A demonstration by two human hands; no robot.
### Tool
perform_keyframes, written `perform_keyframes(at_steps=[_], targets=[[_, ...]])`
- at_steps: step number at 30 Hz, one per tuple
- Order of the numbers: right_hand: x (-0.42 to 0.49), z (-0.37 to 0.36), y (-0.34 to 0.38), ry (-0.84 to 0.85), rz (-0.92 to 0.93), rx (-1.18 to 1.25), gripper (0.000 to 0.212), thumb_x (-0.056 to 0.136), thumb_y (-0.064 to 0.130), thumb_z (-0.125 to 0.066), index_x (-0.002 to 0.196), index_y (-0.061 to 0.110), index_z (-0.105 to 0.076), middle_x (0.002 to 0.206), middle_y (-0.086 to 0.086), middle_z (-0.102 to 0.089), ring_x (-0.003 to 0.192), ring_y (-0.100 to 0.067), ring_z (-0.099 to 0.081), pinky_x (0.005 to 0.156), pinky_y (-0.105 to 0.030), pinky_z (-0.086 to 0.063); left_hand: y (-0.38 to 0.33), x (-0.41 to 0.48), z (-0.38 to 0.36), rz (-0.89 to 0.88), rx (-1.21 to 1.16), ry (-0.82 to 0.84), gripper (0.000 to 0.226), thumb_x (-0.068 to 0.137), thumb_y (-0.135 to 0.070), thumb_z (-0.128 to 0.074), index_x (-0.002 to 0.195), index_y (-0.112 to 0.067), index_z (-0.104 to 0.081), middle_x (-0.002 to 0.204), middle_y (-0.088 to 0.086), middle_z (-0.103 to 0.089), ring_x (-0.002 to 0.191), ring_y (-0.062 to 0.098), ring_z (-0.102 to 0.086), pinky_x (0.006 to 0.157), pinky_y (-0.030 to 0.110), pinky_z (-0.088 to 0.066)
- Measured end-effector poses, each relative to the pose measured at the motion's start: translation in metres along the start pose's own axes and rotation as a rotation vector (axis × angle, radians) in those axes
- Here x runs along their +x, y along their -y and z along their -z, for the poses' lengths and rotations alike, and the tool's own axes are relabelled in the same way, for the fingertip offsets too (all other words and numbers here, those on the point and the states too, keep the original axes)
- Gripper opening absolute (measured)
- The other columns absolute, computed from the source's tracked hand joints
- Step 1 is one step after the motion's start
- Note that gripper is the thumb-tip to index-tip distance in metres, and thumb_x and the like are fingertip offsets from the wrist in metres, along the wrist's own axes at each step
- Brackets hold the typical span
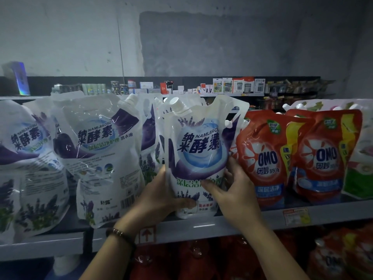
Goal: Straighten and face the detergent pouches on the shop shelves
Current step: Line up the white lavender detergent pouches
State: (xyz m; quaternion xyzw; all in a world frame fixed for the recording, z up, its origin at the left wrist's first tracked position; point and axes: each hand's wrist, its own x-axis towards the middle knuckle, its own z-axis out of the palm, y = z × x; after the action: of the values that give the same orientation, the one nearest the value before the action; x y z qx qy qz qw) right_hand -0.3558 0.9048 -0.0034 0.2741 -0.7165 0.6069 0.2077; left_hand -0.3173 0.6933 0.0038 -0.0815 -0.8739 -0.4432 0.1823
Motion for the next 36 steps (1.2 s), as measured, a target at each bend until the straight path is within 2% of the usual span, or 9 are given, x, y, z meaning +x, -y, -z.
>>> perform_keyframes(at_steps=[5, 10, 14, 18, 21, 25, 28, 32, 36], targets=[[-0.003, 0.004, 0.004, -0.006, -0.019, -0.006, 0.074, 0.081, 0.036, -0.091, 0.144, 0.040, -0.053, 0.133, 0.027, -0.067, 0.125, 0.007, -0.061, 0.105, -0.031, -0.057, -0.001, -0.002, -0.001, 0.039, 0.001, -0.013, 0.085, 0.054, -0.056, -0.095, 0.125, -0.044, -0.051, 0.116, -0.018, -0.075, 0.109, 0.005, -0.072, 0.097, 0.043, -0.060], [-0.009, 0.006, 0.002, -0.048, -0.043, -0.024, 0.082, 0.080, 0.040, -0.091, 0.150, 0.040, -0.047, 0.133, 0.024, -0.066, 0.122, 0.014, -0.059, 0.098, -0.012, -0.053, 0.000, -0.003, -0.001, 0.073, 0.021, -0.011, 0.082, 0.054, -0.064, -0.093, 0.121, -0.046, -0.050, 0.117, -0.018, -0.075, 0.109, 0.005, -0.071, 0.095, 0.041, -0.061], [-0.012, 0.007, 0.003, -0.060, -0.037, -0.067, 0.084, 0.080, 0.045, -0.089, 0.152, 0.043, -0.045, 0.139, 0.025, -0.063, 0.127, 0.013, -0.057, 0.100, -0.011, -0.050, 0.004, -0.010, -0.001, 0.090, 0.001, -0.042, 0.077, 0.059, -0.058, -0.097, 0.121, -0.050, -0.053, 0.115, -0.025, -0.075, 0.104, -0.003, -0.071, 0.094, 0.037, -0.061], [-0.014, 0.006, 0.006, -0.096, -0.020, -0.088, 0.076, 0.083, 0.039, -0.088, 0.149, 0.039, -0.049, 0.140, 0.022, -0.064, 0.130, 0.008, -0.058, 0.105, -0.023, -0.054, 0.002, -0.019, -0.004, 0.069, -0.043, -0.096, 0.063, 0.070, -0.048, -0.096, 0.119, -0.045, -0.058, 0.113, -0.023, -0.076, 0.099, -0.003, -0.073, 0.088, 0.035, -0.063], [-0.008, 0.006, 0.007, -0.085, -0.050, -0.062, 0.074, 0.083, 0.040, -0.087, 0.147, 0.041, -0.051, 0.133, 0.021, -0.068, 0.124, 0.006, -0.062, 0.104, -0.029, -0.057, -0.001, -0.021, -0.005, 0.068, -0.172, -0.145, 0.056, 0.078, -0.041, -0.091, 0.125, -0.040, -0.059, 0.117, -0.009, -0.076, 0.095, 0.006, -0.077, 0.080, 0.033, -0.065], [-0.006, 0.005, 0.008, -0.037, -0.046, -0.083, 0.073, 0.086, 0.038, -0.085, 0.149, 0.046, -0.050, 0.132, 0.027, -0.067, 0.123, 0.010, -0.060, 0.102, -0.021, -0.056, -0.004, -0.021, -0.004, 0.063, -0.215, -0.151, 0.057, 0.078, -0.047, -0.086, 0.127, -0.035, -0.060, 0.118, -0.005, -0.073, 0.092, 0.007, -0.077, 0.070, 0.025, -0.063], [-0.007, 0.004, 0.011, -0.009, -0.041, -0.089, 0.071, 0.087, 0.037, -0.083, 0.150, 0.047, -0.050, 0.132, 0.033, -0.065, 0.123, 0.011, -0.060, 0.102, -0.018, -0.054, -0.002, -0.024, -0.003, 0.053, -0.192, -0.158, 0.060, 0.078, -0.054, -0.084, 0.129, -0.035, -0.059, 0.119, -0.005, -0.073, 0.093, 0.005, -0.077, 0.070, 0.025, -0.063], [-0.007, 0.002, 0.007, -0.020, -0.052, -0.079, 0.072, 0.087, 0.037, -0.085, 0.150, 0.047, -0.051, 0.133, 0.027, -0.067, 0.125, 0.004, -0.062, 0.106, -0.032, -0.057, -0.001, -0.026, -0.004, 0.040, -0.170, -0.189, 0.058, 0.080, -0.055, -0.083, 0.130, -0.041, -0.058, 0.119, -0.013, -0.073, 0.100, 0.002, -0.074, 0.075, 0.022, -0.062], [-0.010, 0.002, 0.003, -0.045, -0.088, -0.079, 0.072, 0.083, 0.048, -0.083, 0.148, 0.045, -0.052, 0.136, 0.022, -0.067, 0.130, 0.001, -0.061, 0.108, -0.040, -0.056, -0.001, -0.030, -0.005, 0.029, -0.168, -0.200, 0.061, 0.080, -0.060, -0.080, 0.134, -0.044, -0.054, 0.123, -0.015, -0.072, 0.104, 0.004, -0.074, 0.083, 0.027, -0.063]])
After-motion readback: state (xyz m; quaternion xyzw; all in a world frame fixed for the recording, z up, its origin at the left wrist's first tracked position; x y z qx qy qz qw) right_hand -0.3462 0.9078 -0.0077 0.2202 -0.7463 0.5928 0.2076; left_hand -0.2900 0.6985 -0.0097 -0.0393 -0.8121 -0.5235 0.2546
